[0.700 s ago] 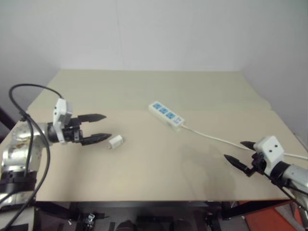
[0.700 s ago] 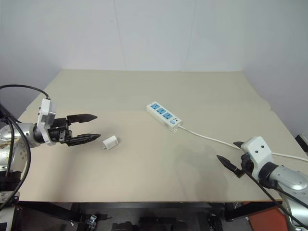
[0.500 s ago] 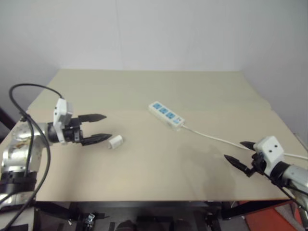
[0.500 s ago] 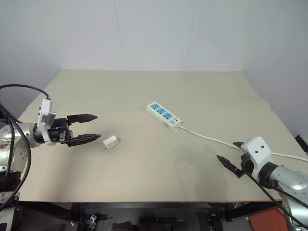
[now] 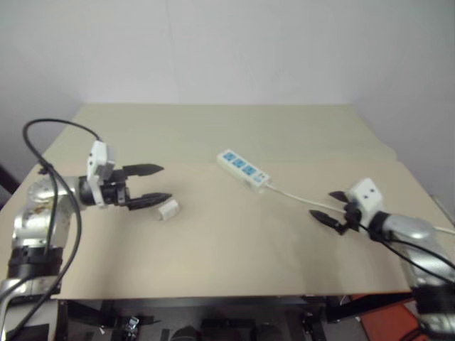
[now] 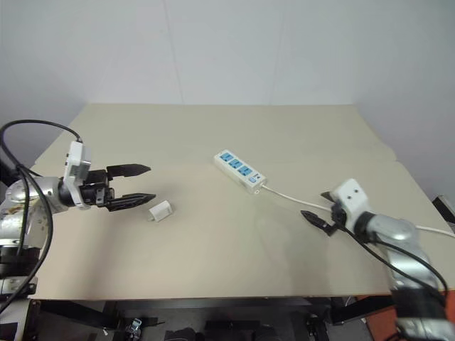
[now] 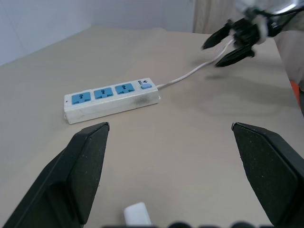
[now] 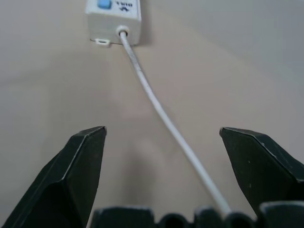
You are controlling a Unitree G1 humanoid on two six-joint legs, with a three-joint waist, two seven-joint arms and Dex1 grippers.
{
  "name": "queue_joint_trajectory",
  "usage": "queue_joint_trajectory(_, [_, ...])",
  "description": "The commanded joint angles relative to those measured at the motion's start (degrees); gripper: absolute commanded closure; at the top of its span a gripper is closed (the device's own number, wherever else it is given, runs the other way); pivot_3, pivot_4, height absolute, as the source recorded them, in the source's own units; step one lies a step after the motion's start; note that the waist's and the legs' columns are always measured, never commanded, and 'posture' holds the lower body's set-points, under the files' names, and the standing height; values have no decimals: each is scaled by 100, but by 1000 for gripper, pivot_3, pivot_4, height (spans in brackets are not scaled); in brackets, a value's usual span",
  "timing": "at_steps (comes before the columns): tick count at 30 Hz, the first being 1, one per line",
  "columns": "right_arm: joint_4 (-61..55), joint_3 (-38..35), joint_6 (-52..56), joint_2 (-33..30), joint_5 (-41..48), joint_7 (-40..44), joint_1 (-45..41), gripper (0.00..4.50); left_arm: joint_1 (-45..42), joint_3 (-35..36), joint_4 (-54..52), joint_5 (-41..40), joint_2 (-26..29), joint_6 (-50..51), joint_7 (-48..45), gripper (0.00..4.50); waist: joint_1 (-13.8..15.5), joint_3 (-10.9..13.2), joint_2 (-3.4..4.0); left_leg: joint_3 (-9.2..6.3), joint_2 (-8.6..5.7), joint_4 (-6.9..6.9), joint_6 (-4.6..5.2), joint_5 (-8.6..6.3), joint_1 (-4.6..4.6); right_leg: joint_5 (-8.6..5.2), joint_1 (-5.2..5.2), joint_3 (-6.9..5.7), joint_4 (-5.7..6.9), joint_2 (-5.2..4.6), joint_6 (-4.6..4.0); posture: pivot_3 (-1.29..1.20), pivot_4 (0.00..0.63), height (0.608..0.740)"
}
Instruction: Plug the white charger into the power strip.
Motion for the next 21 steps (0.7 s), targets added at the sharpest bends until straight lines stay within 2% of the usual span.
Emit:
queue_joint_trajectory(1, [1209, 250, -514, 256, -230, 89, -891, 17, -261, -76, -297, 21, -28, -86, 60, 0, 0, 0, 0, 0, -1, 1, 0, 0, -7, 0, -5, 0, 0, -1, 0, 0, 150, 740])
queue_joint_trajectory(8, [3570, 573, -870, 703, -607, 235, -2462, 17, -382, -269, -558, -5, -221, -79, 116, 0, 7, 1, 1, 11, -3, 3, -2, 1, -27, 2, -33, 12, 7, -4, -2, 0, 150, 740])
queue_joint_trajectory(10, [3882, 775, -954, 692, -764, 646, -2650, 385, -338, -314, -621, 4, -209, -94, 40, 0, 7, 1, 1, 13, -3, 3, -3, 1, -29, 2, -34, 13, 7, -5, -2, 0, 150, 740])
queue_joint_trajectory(12, [4007, 912, -1067, 677, -884, 923, -2727, 928, -297, -320, -646, 18, -201, -117, 34, 0, 2, 1, 1, 13, -2, 3, -2, 1, -32, 2, -39, 13, 8, -3, -2, 0, 150, 740])
queue_joint_trajectory(21, [4027, 915, -1234, 707, -1014, 1013, -2689, 4182, -169, -263, -559, 47, -198, -225, 91, 0, -42, 1, 2, 22, 1, 3, -5, 3, -42, 3, -67, 29, 20, -2, -3, 0, 150, 740])
